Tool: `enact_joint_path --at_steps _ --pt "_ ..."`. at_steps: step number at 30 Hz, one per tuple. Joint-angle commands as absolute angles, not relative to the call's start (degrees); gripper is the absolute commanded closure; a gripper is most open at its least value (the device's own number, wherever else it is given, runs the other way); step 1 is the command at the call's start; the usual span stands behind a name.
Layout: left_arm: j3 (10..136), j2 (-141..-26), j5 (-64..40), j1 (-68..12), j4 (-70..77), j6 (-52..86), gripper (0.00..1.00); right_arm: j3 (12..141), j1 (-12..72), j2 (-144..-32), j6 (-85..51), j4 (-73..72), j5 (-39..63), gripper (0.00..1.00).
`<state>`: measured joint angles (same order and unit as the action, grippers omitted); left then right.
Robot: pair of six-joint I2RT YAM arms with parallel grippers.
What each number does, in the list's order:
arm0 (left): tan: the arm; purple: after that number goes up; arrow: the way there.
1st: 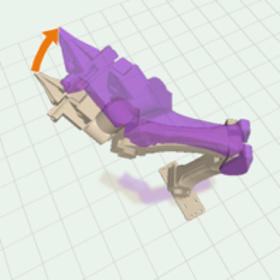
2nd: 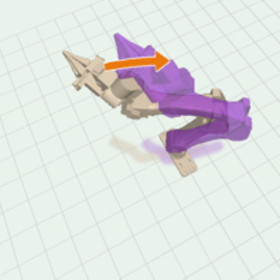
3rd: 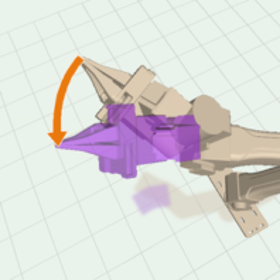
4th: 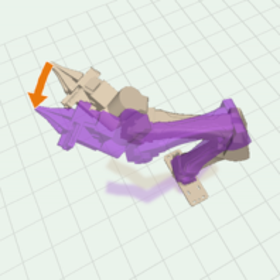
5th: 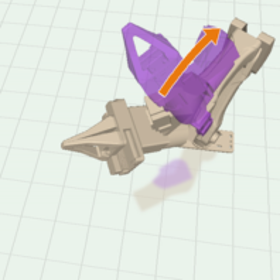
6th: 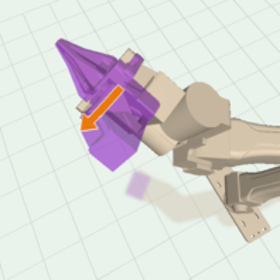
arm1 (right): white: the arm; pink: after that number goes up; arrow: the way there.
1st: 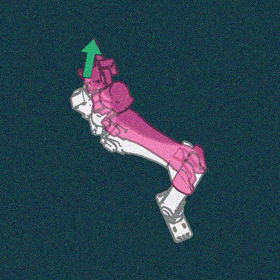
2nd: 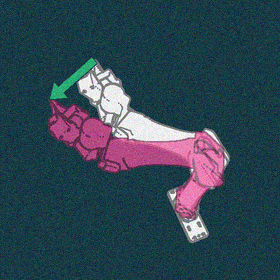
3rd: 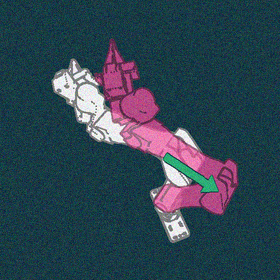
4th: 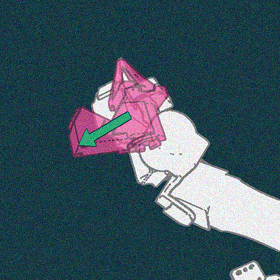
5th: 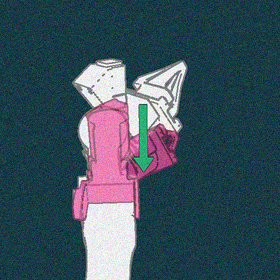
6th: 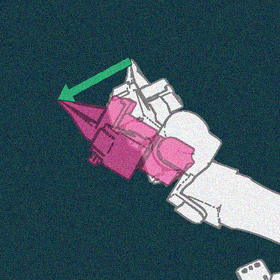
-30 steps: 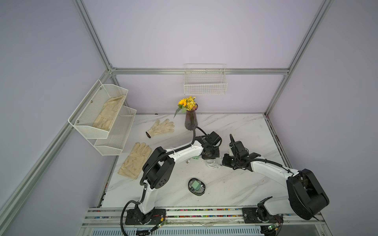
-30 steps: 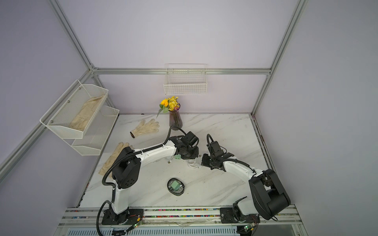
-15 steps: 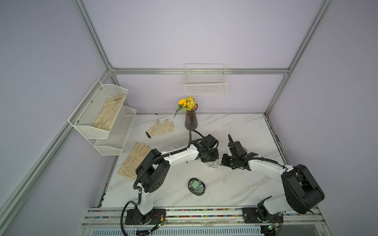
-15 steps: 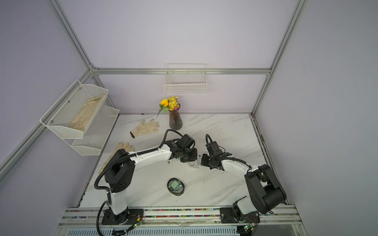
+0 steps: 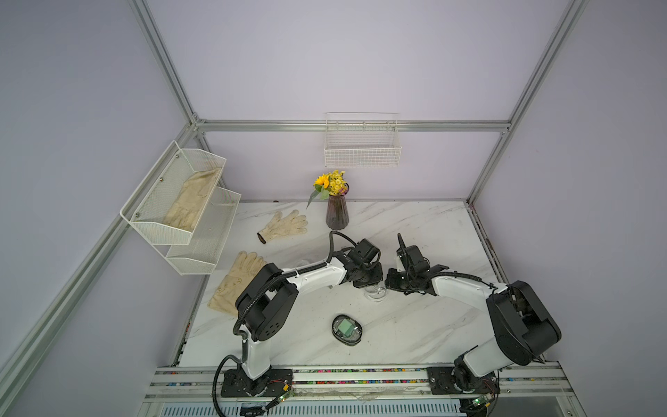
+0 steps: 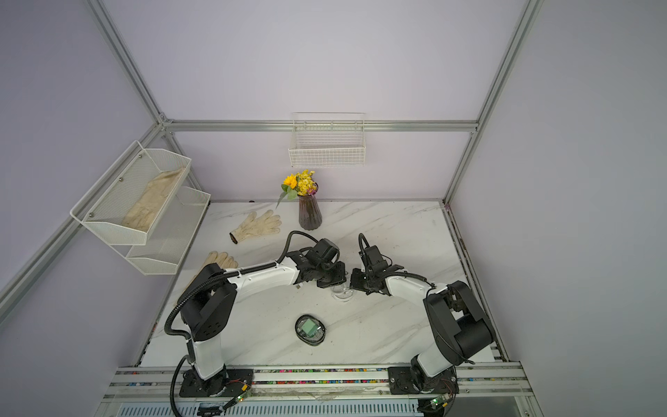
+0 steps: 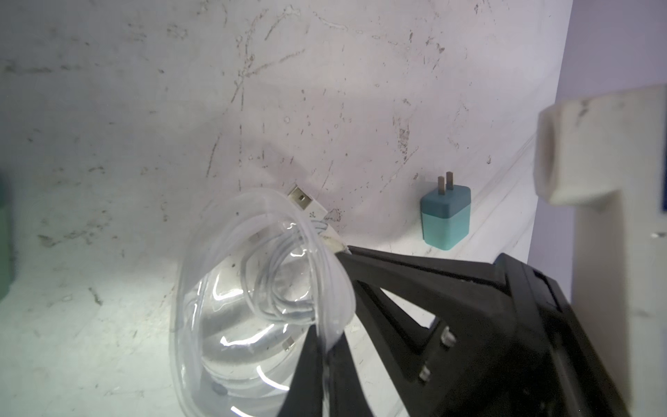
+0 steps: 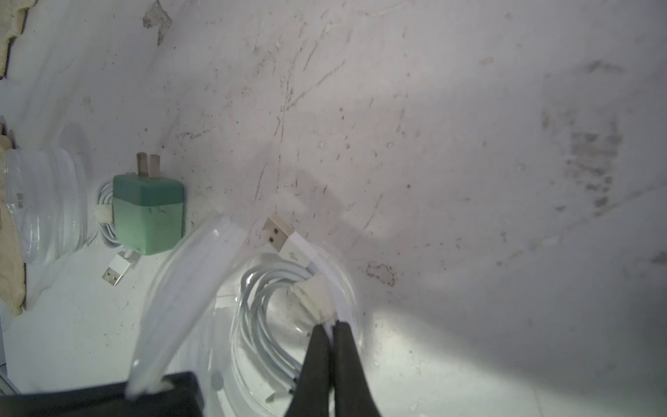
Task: Pack away charging kits
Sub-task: Place the charging cable in the storage bag.
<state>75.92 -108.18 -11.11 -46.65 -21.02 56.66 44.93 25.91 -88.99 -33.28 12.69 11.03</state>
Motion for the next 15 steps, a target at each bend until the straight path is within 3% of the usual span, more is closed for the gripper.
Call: enact_joint_path --at_steps 1,15 --pt "72.8 -105.1 -13.3 -46.1 -15.9 58.4 1.0 44.4 26.5 -89.3 -34.4 8.5 12.0 1.0" --pt "71.5 -104.2 -10.8 -45.9 -14.3 60.3 1.0 43.4 29.6 -90.2 -34.9 10.3 10.2 1.0"
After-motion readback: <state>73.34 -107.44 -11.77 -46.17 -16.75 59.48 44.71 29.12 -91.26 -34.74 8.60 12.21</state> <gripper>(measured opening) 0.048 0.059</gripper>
